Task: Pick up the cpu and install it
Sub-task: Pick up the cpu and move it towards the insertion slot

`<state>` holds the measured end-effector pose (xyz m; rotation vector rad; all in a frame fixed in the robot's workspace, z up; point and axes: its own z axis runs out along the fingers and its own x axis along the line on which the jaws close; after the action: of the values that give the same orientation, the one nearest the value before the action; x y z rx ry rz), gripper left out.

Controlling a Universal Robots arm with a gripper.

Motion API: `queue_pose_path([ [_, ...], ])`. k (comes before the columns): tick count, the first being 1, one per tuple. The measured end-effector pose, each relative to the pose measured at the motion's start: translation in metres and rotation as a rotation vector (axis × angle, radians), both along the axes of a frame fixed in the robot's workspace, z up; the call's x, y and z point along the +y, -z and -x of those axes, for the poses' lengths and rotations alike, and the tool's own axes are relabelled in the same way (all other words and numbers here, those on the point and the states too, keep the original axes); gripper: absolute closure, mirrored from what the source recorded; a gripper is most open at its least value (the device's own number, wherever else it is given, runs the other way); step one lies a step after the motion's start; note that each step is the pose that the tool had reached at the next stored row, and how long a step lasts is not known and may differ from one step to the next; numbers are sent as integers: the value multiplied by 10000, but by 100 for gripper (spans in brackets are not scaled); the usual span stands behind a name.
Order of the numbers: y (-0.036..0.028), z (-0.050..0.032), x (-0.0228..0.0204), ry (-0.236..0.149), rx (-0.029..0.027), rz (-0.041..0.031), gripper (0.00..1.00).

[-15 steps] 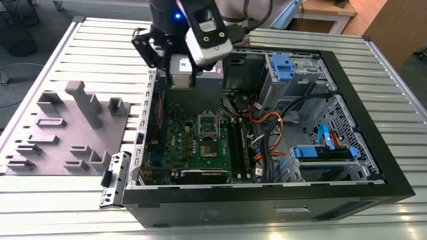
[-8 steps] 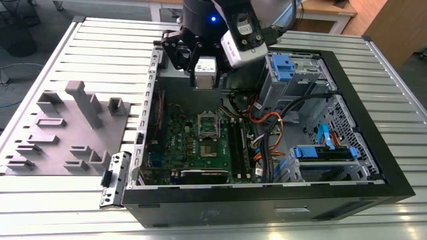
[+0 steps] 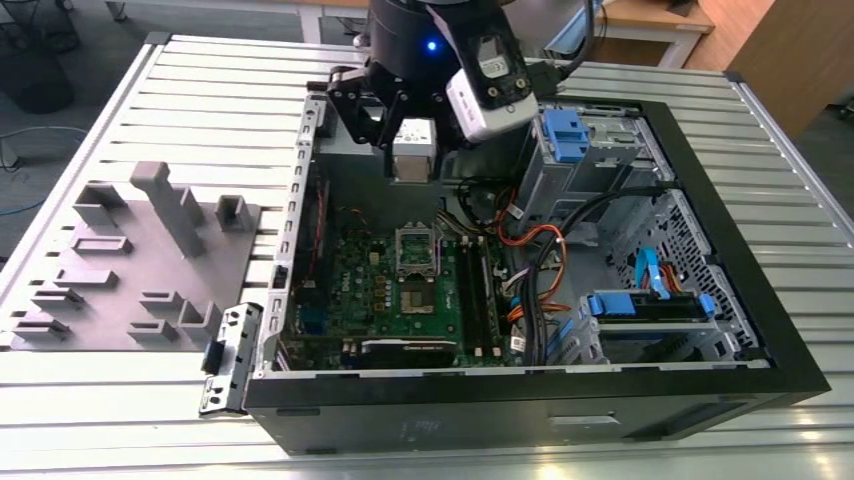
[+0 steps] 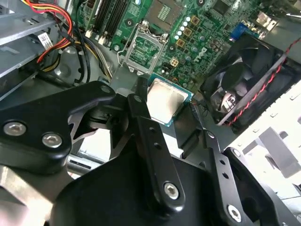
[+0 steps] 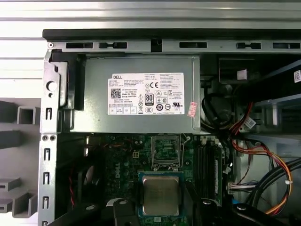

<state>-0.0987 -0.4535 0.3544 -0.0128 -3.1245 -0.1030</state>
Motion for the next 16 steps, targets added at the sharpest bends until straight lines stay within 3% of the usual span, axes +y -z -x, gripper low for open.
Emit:
queue_pose_path([
  [5, 56, -30, -15, 1, 0, 0, 53],
  [10, 92, -115, -34, 1, 1, 0, 53],
  [16, 168, -129, -50, 2, 0, -1, 53],
])
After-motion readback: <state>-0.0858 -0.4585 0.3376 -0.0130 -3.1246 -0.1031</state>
